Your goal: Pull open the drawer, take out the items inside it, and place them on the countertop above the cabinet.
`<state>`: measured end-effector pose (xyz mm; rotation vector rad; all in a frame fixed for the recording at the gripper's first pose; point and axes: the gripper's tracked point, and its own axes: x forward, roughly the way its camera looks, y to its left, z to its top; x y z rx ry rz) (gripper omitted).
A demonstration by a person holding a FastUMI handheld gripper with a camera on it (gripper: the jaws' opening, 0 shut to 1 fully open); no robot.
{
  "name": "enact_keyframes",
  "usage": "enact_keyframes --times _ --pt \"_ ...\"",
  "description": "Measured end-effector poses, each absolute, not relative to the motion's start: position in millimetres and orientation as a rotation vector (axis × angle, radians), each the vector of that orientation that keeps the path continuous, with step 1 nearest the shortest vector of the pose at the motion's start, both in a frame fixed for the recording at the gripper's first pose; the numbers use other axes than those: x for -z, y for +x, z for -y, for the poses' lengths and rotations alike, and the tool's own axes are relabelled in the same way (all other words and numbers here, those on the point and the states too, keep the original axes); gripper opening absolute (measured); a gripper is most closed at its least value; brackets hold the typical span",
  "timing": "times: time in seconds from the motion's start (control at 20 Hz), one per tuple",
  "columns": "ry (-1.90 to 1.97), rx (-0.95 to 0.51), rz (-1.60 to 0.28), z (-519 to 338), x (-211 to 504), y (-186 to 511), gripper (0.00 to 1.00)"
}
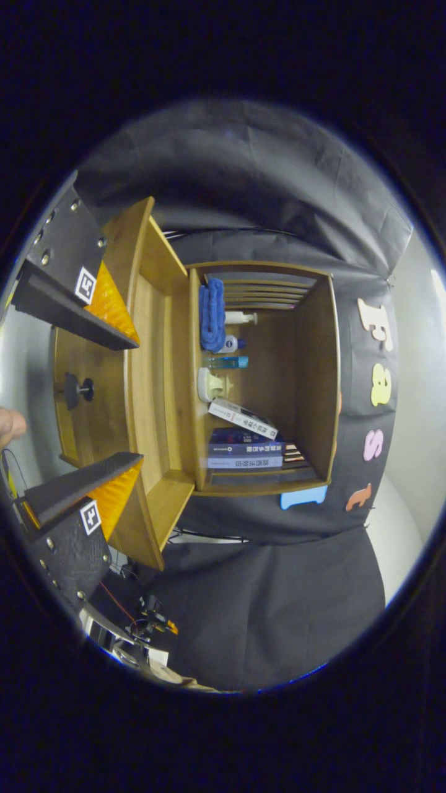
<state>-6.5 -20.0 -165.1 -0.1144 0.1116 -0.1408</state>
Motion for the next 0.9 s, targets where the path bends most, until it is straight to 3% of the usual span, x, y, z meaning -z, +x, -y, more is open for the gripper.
enact_keyframes --times 0.75,0.9 --pt "-0.076 0.076 -0.272 14 252 29 0.99" --pt "-0.117 0.059 -0.198 15 246 34 0.99"
